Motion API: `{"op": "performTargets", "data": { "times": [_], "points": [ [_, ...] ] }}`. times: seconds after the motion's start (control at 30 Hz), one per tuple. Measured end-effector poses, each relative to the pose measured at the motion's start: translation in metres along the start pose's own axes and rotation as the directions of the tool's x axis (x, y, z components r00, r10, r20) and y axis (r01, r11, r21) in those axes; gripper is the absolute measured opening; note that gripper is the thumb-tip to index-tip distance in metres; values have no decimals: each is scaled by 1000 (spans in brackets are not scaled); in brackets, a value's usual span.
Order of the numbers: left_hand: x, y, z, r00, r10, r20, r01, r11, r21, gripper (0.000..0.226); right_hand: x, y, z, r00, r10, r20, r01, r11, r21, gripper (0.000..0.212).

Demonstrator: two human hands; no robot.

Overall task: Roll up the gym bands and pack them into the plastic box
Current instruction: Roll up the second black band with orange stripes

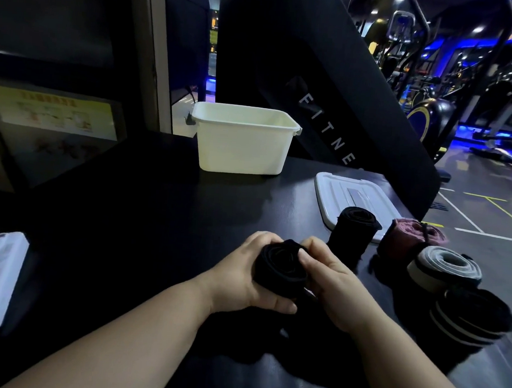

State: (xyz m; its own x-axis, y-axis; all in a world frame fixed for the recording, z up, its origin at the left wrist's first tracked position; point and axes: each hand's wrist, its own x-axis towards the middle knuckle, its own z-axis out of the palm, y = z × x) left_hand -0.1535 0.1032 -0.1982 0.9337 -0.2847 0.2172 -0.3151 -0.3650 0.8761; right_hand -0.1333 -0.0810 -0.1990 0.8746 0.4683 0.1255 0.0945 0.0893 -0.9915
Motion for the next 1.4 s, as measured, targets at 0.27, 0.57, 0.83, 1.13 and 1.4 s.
{"op": "performTargets", "data": {
  "times": [0.27, 0.57, 0.83, 1.13, 1.4],
  "points": [
    [10, -4, 5, 959, -91, -267, 83, 996, -41, 61, -1, 0, -5, 989, -147, -14, 147, 989, -24, 31],
    [1, -4, -11, 986, -131, 106, 155, 954, -258, 70, 1, 2, -5, 971, -218, -97, 164, 907, -389, 25],
    [6, -6, -5, 990, -102, -95, 89, 988, -129, 61, 4, 3, -3, 932, -309, -189, 195, 867, -458, 24],
    [16, -6, 6, 900, -172, -401, 180, 984, -18, 54, -4, -7, 2, 936, -323, -138, 209, 828, -520, 29],
    [16, -4, 8, 859, -216, -463, 177, 976, -127, 47, 3, -9, -1, 961, -76, -267, -75, 856, -512, 29]
  ]
}}
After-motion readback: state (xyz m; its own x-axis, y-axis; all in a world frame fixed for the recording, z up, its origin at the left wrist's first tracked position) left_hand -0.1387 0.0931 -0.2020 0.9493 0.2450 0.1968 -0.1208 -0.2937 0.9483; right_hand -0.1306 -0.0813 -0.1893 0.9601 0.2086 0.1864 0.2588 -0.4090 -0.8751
